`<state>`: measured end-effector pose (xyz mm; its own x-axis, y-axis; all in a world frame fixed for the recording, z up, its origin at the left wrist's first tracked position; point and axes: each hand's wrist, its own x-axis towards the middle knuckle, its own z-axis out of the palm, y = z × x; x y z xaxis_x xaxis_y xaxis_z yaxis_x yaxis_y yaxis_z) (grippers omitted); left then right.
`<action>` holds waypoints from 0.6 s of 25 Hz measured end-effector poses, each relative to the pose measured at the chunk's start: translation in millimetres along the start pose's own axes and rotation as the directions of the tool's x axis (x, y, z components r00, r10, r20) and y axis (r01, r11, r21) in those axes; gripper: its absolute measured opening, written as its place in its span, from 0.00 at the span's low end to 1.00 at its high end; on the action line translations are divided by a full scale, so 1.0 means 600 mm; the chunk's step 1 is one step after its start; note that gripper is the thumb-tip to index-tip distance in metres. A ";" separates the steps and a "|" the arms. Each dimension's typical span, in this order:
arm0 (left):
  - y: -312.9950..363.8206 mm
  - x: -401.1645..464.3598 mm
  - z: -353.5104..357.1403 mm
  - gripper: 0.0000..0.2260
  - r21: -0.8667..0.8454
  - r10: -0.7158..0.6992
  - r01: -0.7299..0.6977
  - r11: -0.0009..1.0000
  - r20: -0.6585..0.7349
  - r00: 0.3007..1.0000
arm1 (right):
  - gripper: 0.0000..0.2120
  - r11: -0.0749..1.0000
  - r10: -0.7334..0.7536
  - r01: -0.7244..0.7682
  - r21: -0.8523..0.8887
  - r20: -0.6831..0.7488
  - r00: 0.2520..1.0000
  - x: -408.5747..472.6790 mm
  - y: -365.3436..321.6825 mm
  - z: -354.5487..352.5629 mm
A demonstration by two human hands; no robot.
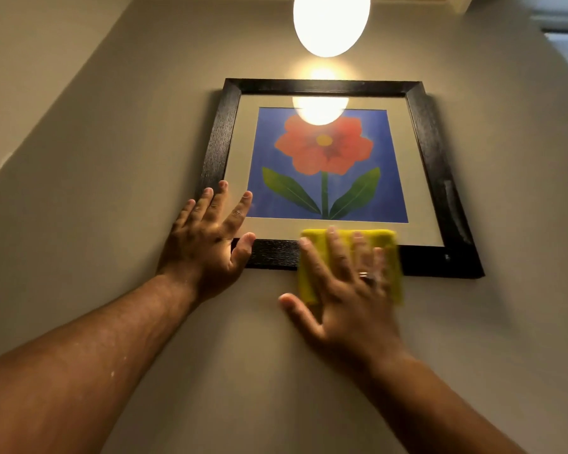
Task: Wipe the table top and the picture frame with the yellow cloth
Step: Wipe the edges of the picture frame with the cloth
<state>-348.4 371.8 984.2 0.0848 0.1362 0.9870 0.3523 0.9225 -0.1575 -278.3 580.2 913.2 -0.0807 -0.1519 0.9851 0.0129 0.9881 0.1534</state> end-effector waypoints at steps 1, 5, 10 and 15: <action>-0.002 -0.001 0.001 0.32 0.015 0.002 -0.002 1.000 0.009 1.000 | 0.36 0.993 -0.115 0.114 0.021 0.032 0.993 -0.006 -0.012 0.007; -0.004 0.000 0.003 0.38 0.054 0.036 -0.037 0.998 0.014 0.999 | 0.34 0.995 -0.053 0.046 -0.093 -0.072 0.996 -0.022 0.119 -0.018; -0.004 -0.001 -0.001 0.42 0.080 0.081 -0.084 0.993 0.039 0.996 | 0.32 0.926 0.371 -0.377 -0.022 -0.139 0.918 -0.001 0.147 -0.048; -0.005 -0.004 -0.003 0.41 0.075 0.068 -0.072 0.995 0.050 0.996 | 0.30 0.978 -0.194 0.189 0.083 0.053 0.980 0.032 0.012 -0.011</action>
<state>-347.9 368.0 982.5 0.0616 0.2167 0.9743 0.2744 0.9348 -0.2253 -273.0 584.3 933.7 -0.1347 -0.3389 0.9311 -0.0849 0.9402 0.3300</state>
